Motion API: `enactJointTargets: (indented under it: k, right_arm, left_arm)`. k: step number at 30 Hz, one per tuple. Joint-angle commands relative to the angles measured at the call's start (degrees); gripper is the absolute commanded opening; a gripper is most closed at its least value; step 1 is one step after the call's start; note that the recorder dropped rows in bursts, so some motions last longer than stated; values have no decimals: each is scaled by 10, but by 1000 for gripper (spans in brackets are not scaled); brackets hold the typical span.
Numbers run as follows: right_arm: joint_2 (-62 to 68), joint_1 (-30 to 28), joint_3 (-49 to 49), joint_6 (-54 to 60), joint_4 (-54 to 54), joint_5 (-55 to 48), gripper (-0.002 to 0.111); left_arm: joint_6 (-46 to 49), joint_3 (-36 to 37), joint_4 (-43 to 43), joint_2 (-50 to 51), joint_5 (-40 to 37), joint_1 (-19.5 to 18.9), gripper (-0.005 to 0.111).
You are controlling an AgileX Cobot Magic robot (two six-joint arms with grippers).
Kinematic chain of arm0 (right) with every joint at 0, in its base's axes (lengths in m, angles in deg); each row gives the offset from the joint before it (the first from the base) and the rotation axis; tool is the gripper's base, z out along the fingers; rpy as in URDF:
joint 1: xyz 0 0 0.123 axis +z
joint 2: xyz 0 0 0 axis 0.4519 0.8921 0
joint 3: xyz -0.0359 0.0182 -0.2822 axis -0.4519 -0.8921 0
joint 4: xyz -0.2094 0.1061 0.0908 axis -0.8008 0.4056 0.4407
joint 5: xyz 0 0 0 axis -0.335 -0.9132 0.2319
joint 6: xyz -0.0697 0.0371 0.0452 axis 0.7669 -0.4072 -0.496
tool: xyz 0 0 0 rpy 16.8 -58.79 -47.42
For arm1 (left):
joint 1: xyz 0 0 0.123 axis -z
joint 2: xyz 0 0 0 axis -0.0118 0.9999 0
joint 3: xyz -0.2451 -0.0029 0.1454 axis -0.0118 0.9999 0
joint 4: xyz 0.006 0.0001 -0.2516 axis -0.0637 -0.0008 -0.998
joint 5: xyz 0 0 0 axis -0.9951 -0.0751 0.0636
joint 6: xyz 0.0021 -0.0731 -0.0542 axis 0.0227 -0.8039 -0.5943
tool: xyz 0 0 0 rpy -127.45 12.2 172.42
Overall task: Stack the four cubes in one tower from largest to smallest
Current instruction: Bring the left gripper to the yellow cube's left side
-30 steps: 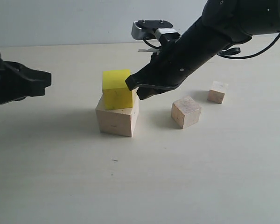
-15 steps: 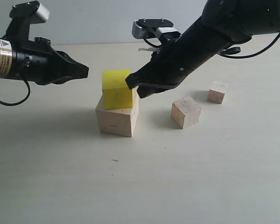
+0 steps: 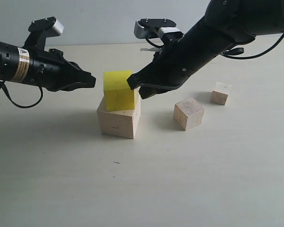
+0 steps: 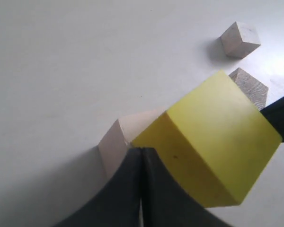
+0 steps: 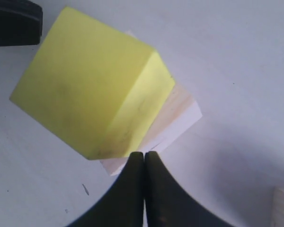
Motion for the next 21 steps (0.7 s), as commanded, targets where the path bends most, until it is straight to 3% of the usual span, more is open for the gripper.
enactJointTargets:
  k: [1, 21]
  right_arm:
    - [0, -2, -3, -1, 3, 8, 0]
    - [0, -2, -3, 66, 79, -21, 0]
  left_arm:
    - [3, -20, -2, 15, 19, -3, 0]
    - [9, -28, -2, 28, 27, -3, 0]
